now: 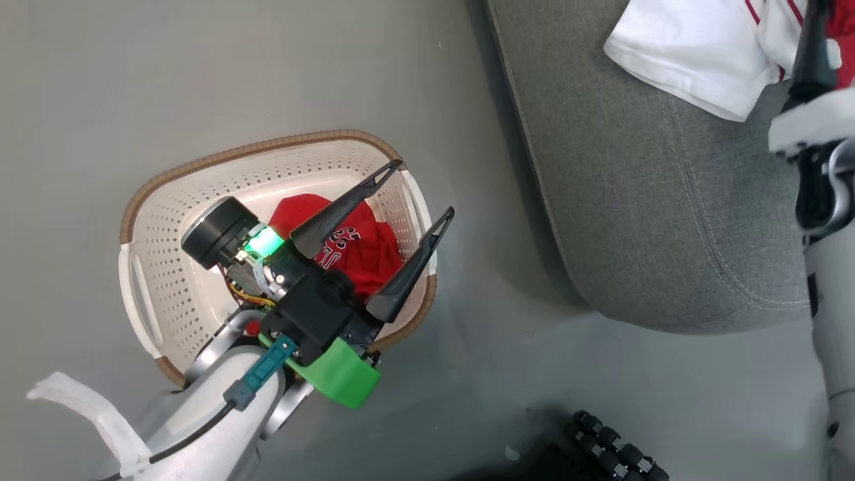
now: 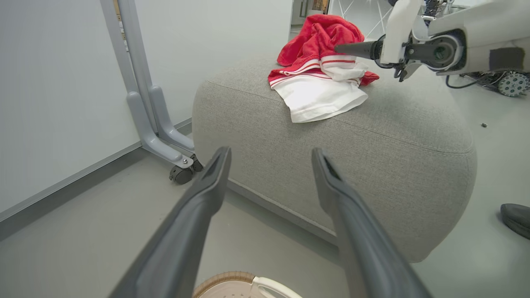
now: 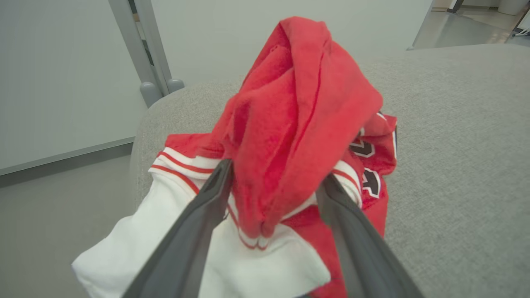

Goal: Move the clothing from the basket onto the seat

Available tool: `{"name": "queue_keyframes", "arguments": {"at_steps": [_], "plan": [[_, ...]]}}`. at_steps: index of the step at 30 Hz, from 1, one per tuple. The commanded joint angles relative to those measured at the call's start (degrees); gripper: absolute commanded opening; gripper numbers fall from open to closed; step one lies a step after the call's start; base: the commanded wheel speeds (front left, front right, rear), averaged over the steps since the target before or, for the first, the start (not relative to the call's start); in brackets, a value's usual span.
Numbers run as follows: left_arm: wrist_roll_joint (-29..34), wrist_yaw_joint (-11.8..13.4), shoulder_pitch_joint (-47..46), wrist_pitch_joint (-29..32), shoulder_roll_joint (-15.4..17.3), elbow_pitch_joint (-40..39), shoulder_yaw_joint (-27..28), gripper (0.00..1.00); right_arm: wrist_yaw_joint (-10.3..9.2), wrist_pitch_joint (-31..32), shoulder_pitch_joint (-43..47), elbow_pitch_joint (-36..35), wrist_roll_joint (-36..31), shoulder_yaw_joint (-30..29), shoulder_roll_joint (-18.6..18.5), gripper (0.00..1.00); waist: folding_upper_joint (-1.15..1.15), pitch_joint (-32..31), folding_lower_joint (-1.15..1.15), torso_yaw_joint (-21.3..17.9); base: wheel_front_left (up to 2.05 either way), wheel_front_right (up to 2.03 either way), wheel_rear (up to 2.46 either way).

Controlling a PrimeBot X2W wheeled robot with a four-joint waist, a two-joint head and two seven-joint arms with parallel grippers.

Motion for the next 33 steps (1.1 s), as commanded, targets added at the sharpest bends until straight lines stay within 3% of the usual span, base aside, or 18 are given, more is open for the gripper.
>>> {"name": "queue_keyframes", "arguments": {"at_steps": [1,9,15,20,33], "plan": [[-0.59,0.48,-0.39,-0.54,-0.1,0.26,0.16,1.0,-0.02,-0.17,2.21,-1.22,-1.05,-0.52,0.74,1.0,0.0,-1.28,-0.01,-0.08,0.0,0.0,0.0],[-2.3,3.27,2.41,-2.88,-1.05,2.82,2.42,1.0,-0.02,-0.17,13.12,-12.55,-7.01,-3.92,7.0,1.0,0.0,-6.18,-0.01,0.37,0.0,0.0,0.0],[-3.36,5.76,4.74,-3.96,-2.4,5.48,4.3,1.0,-0.01,-0.16,21.2,-22.56,-11.23,-3.78,10.54,1.0,0.0,-10.65,-0.01,2.85,0.0,0.0,0.0],[-4.44,7.99,7.38,-4.35,-4.69,6.03,7.49,1.0,-0.02,-0.17,27.36,-28.69,-13.11,-1.03,11.92,1.0,0.0,-14.37,-0.01,5.85,0.0,0.0,0.0],[-3.62,8.07,17.08,-4.28,-10.0,6.02,21.3,1.0,-0.02,0.27,37.02,-34.54,-17.19,5.58,12.4,1.0,0.0,-22.56,-0.01,14.21,0.0,0.0,0.0]]}}
